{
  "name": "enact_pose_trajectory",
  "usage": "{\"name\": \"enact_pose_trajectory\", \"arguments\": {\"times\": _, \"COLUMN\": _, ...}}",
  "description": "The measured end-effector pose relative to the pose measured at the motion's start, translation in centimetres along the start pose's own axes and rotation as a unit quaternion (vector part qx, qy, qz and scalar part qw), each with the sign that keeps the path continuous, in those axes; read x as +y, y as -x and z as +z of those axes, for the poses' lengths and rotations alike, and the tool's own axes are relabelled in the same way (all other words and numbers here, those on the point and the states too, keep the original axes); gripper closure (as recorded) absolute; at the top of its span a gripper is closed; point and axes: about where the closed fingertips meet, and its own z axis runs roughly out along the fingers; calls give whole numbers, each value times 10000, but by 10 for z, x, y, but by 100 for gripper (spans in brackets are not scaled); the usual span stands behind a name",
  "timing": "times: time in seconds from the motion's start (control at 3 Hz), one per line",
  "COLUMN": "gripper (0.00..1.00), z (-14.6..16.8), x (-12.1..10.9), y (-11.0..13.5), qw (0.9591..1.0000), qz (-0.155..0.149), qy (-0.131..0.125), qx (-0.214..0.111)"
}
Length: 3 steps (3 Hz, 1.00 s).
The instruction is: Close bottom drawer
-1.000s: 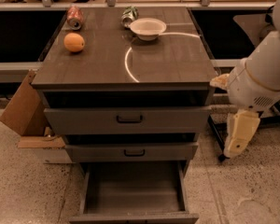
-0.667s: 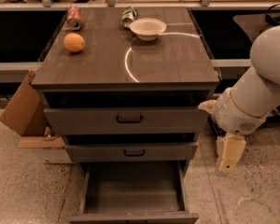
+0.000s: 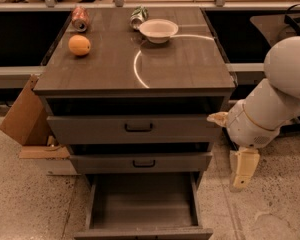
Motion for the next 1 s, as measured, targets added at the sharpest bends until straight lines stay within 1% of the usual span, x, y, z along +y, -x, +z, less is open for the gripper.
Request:
{"name": "enact_pose_trajectory", "arguments": {"times": 0.33, "gripper": 0, "z": 37, "x": 4, "y": -11, "qw": 9994, "qz": -194, "qy": 228, "qx": -152}}
{"name": "enact_pose_trajectory", "arguments": {"times": 0.67, "gripper": 0, "z": 73, "x": 13, "y": -20, "qw": 9989, "qz": -312, "qy": 315, "qx": -177}}
{"name": "enact_pose_trajectory", "arguments": {"times": 1.0, "gripper": 0, "z": 116, "x": 28, "y": -29, "qw": 9984, "qz": -253, "qy": 395, "qx": -315}}
